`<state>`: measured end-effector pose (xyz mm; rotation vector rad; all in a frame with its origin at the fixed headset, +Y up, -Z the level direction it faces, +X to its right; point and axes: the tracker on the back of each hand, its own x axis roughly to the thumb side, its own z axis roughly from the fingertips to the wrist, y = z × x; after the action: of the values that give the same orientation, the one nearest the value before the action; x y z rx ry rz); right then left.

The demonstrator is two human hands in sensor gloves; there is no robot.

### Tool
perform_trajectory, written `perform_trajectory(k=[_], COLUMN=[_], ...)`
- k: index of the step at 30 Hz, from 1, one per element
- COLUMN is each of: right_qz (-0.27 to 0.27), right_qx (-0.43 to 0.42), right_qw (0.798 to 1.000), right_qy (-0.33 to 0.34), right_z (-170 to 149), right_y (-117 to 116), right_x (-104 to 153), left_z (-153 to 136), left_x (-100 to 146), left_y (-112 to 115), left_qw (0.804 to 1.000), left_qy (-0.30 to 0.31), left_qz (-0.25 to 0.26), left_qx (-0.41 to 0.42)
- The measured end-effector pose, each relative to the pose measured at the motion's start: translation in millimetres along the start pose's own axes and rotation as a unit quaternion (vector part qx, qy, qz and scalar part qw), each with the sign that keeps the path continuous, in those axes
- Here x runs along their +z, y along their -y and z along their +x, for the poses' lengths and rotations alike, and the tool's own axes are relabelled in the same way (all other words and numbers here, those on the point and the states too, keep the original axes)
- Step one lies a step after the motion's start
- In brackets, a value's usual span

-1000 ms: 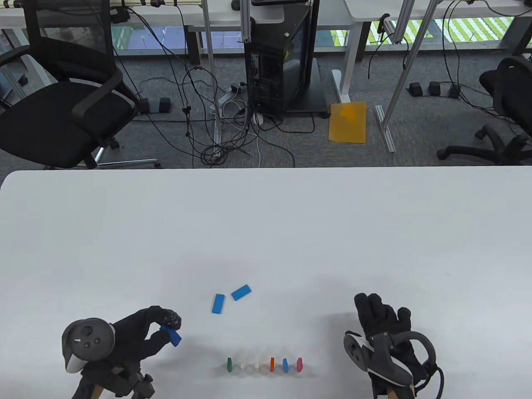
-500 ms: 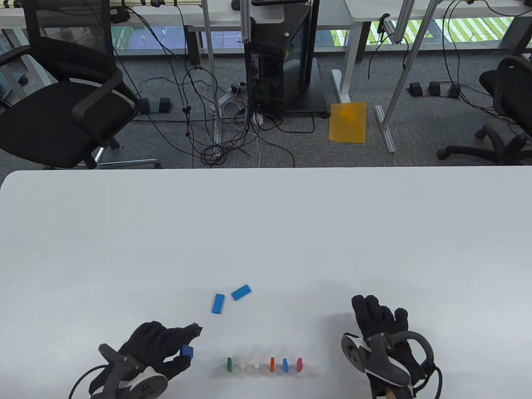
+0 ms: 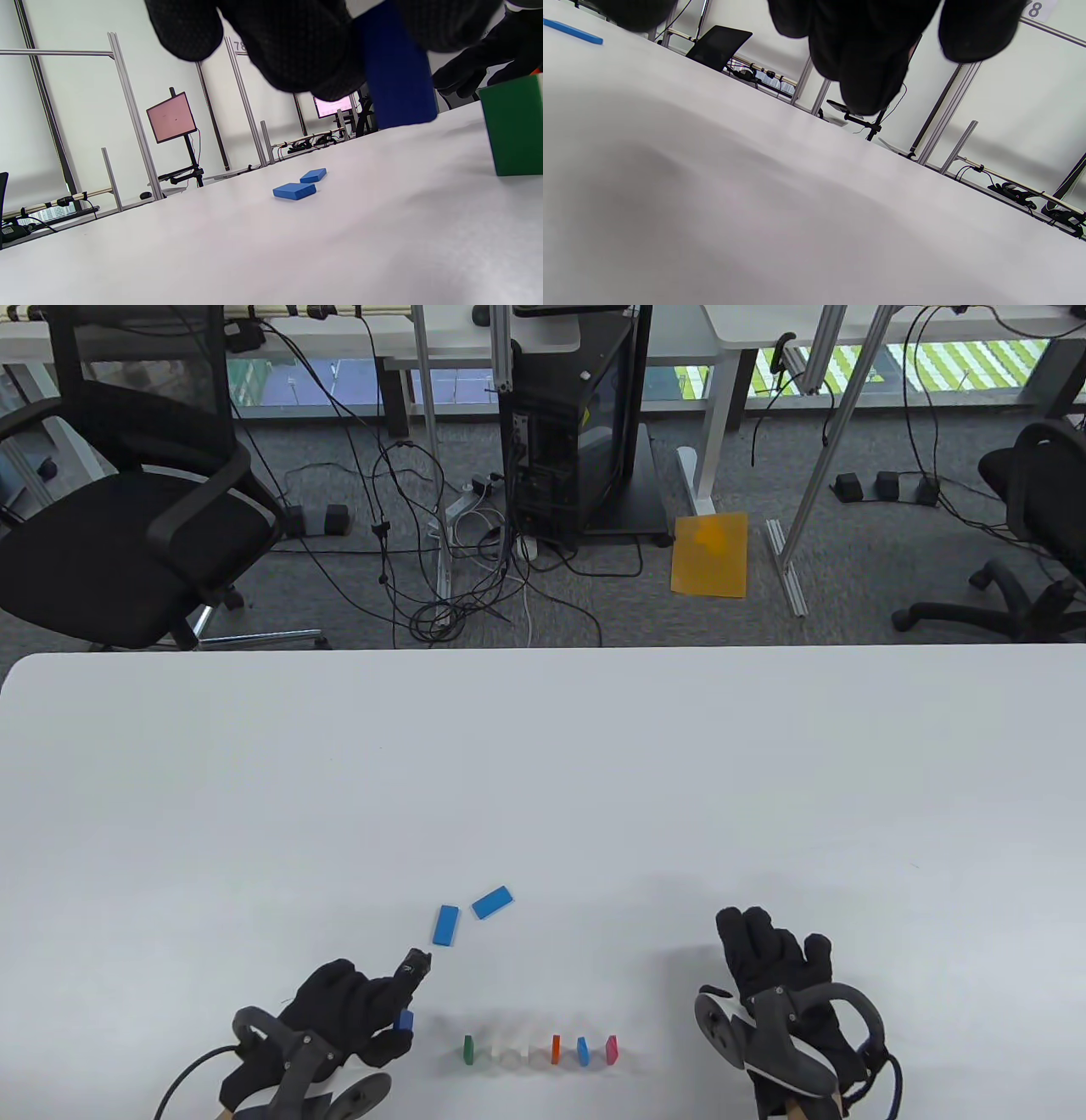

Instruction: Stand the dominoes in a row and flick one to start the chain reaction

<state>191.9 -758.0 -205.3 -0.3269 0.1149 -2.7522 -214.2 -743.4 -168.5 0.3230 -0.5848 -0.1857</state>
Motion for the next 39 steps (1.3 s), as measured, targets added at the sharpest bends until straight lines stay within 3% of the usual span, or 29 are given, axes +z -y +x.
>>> perform_trajectory(k=[15, 39], right_qz=[0.001, 0.006], right_qx=[-0.003, -0.005], right_qw=[1.0, 1.0], right_qy=[0.005, 0.008], right_z=[1.6, 1.7], right_y=[0.4, 1.4], right_x=[0.0, 0.8], left_z=[34.8, 46.0], left_x=[-8.5, -15.2], left_y=[14.5, 12.4], left_qw=[0.998, 0.995], left_qy=[0.055, 0.065], left_qz=[-0.029, -0.036], left_qx=[-0.024, -0.06])
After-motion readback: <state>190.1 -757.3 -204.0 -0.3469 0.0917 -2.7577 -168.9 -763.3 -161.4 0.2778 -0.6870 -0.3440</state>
